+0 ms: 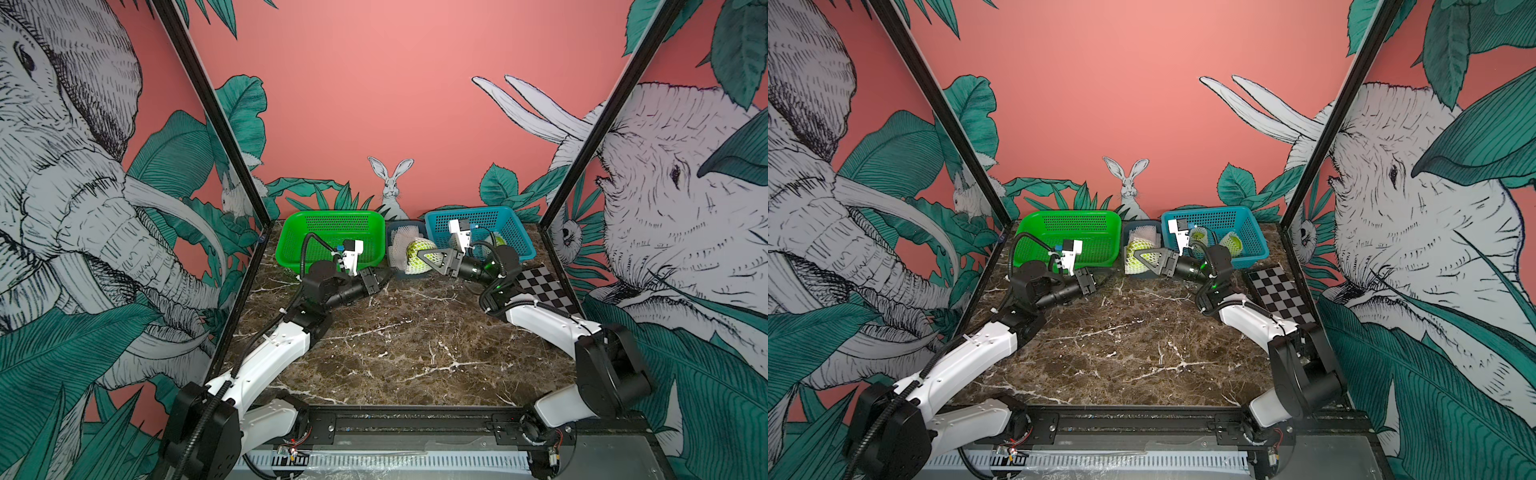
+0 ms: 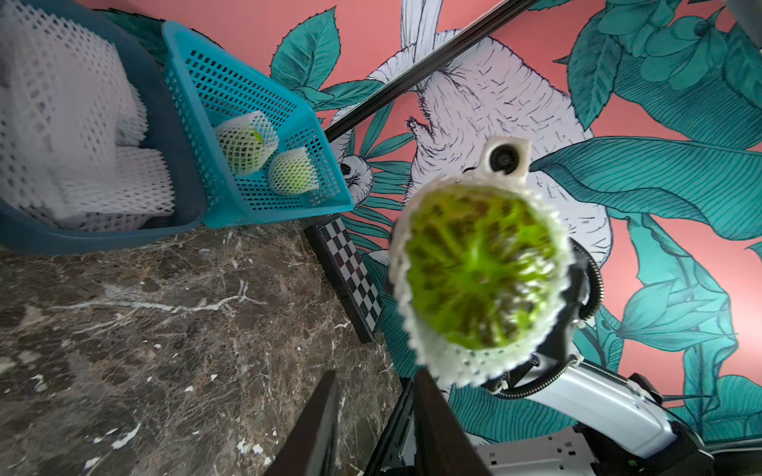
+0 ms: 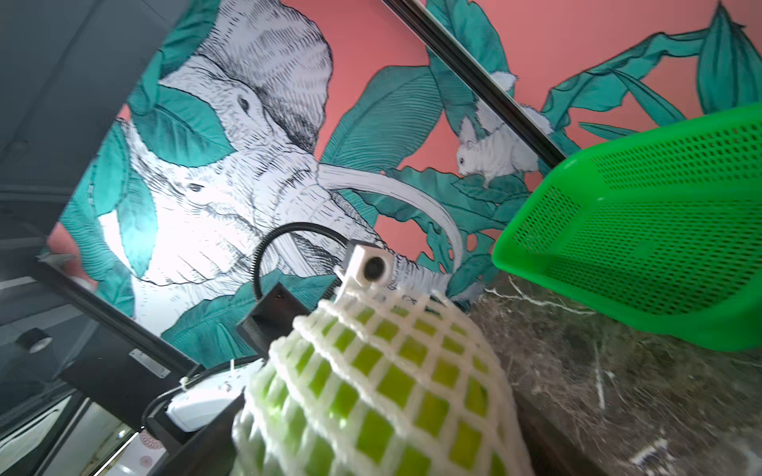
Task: Sleeve custard apples in foam nets
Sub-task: Adjust the foam net on the custard apple.
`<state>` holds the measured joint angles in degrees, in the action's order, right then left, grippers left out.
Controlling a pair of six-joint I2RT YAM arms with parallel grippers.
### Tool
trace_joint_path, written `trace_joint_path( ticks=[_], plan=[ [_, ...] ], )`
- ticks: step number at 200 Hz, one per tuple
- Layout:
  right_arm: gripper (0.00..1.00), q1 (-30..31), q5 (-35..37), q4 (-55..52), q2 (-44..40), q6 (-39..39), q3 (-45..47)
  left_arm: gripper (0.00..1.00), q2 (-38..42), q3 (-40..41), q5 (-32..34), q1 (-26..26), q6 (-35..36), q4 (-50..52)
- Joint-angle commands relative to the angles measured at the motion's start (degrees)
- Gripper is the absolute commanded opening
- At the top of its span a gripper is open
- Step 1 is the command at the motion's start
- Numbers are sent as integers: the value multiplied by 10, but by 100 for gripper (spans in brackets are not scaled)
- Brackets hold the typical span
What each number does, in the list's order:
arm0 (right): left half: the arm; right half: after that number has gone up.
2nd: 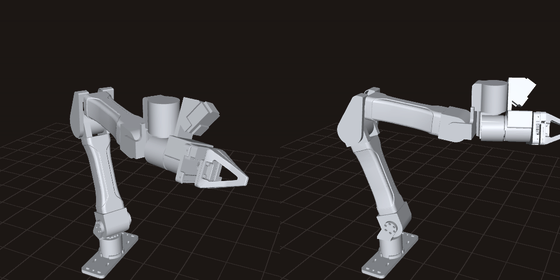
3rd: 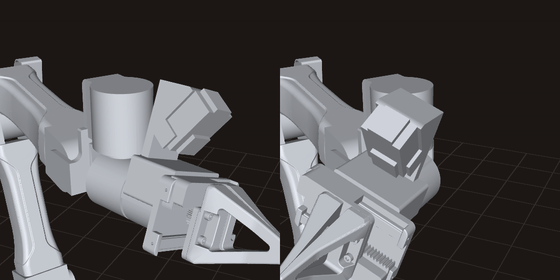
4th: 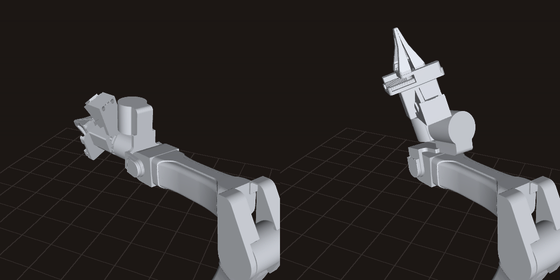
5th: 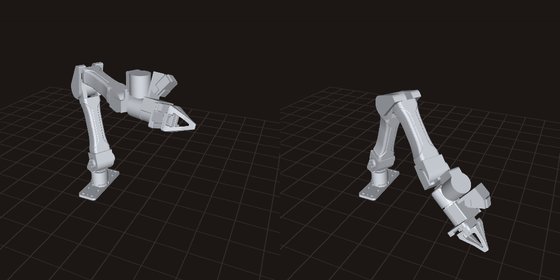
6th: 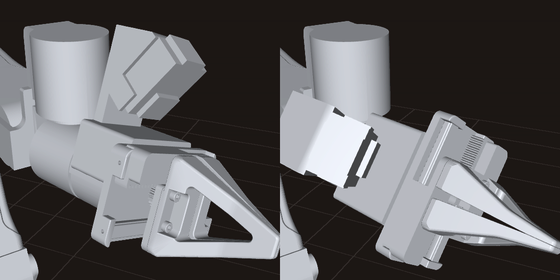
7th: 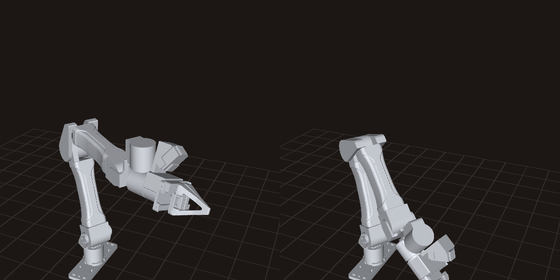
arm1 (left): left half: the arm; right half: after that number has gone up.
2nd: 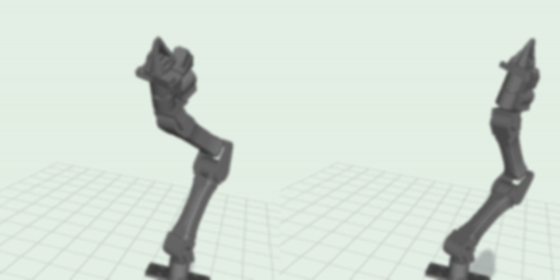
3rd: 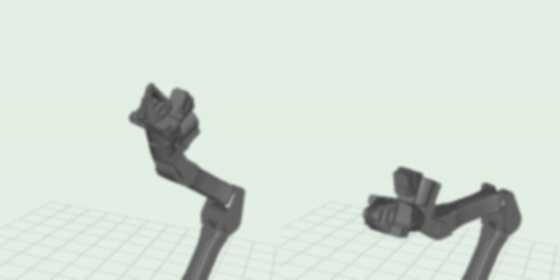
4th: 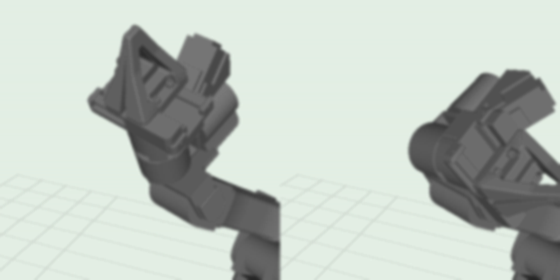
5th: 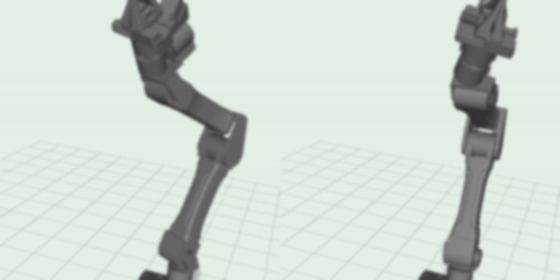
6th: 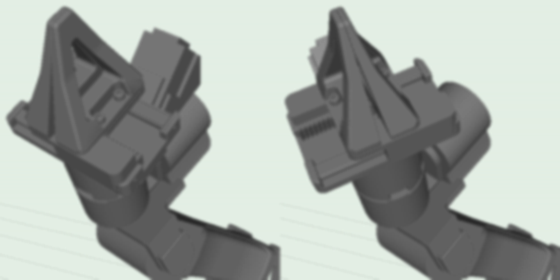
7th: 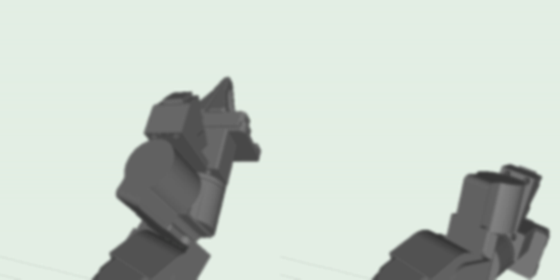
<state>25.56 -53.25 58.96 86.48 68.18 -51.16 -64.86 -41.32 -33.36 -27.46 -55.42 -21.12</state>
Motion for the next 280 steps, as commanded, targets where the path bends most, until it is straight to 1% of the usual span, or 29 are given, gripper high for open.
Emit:
trace_joint_path(
  ticks=[1,17,39,59,81,99,120,139,155,166,176,179,195,215,223,237,253,280],
  plan=[
    [87,-2,-16,139,5,79,-6,34,1,23,15,4,18,33],
    [87,-3,-20,130,2,73,-4,34,4,25,16,4,11,16],
    [87,-3,-22,118,-3,62,3,34,8,5,18,3,24,39],
    [87,-3,-24,57,-15,16,6,33,16,-8,25,5,33,55],
    [87,-3,-22,-36,-33,-44,7,33,21,-16,24,9,33,55],
    [87,-2,-18,-124,-55,-117,11,33,20,-32,15,9,36,55],
    [87,-2,3,-300,-83,-247,4,33,16,-45,12,9,41,65],
    [87,5,44,-461,-100,-361,-12,33,9,-44,10,10,39,67],
    [87,15,87,-563,-111,-440,-25,33,0,-38,9,9,36,69],
    [87,24,107,-606,-115,-483,-29,34,-10,-27,-1,10,21,40],
    [87,32,119,-621,-118,-506,-26,37,-22,-14,-6,10,-7,-7],
    [87,34,121,-623,-119,-511,-25,38,-26,-11,-25,9,-15,-22],
    [87,41,133,-622,-122,-532,-15,40,-44,-16,-61,9,-38,-57],
    [87,52,148,-613,-131,-558,-6,41,-61,-36,-99,7,-42,-48],
    [88,55,154,-607,-133,-564,-1,44,-63,-37,-107,8,-44,-52],
    [87,60,161,-609,-135,-577,-2,47,-62,-47,-115,7,-29,-20],
    [87,66,169,-611,-132,-585,-5,47,-60,-62,-118,1,0,30],
    [87,80,181,-626,-126,-604,-17,48,-74,-76,-127,-14,11,58]
  ],
)
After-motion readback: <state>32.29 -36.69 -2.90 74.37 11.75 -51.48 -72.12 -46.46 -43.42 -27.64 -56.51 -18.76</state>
